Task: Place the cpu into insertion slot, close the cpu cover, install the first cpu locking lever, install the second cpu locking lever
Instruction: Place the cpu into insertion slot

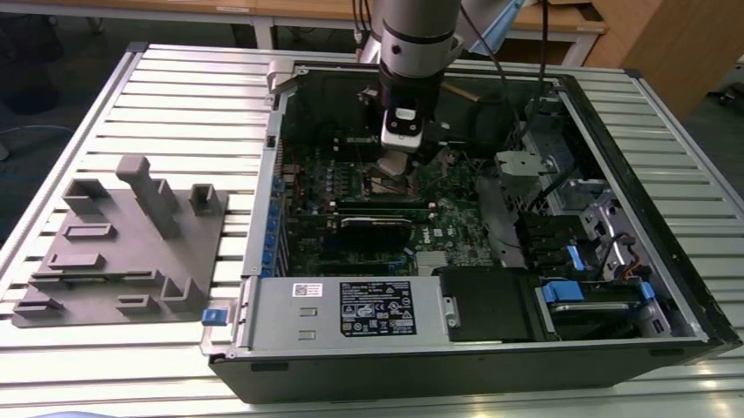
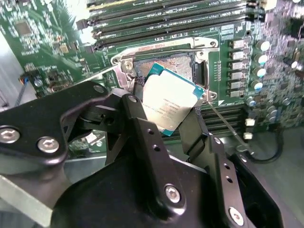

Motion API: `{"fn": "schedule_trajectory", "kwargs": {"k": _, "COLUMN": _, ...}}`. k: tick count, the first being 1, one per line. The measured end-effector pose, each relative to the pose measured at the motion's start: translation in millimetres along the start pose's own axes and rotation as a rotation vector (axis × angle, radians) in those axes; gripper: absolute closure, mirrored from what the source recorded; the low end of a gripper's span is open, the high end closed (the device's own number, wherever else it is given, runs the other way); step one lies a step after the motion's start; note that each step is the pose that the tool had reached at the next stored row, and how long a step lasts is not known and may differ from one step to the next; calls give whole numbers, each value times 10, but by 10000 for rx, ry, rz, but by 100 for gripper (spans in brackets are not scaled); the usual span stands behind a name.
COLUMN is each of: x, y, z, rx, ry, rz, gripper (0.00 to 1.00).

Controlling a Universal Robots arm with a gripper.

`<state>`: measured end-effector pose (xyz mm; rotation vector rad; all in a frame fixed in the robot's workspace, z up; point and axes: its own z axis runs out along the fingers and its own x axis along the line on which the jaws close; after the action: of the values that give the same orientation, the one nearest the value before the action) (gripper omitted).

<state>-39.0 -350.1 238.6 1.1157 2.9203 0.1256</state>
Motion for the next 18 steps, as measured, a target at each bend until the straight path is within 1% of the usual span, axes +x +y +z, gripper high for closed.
{"fn": "schedule_trajectory", "kwargs": {"k": 18, "x": -1, "y": -3, "z": 44, "rx": -54, "ry": -259, "rz": 3253, "gripper": 46}}
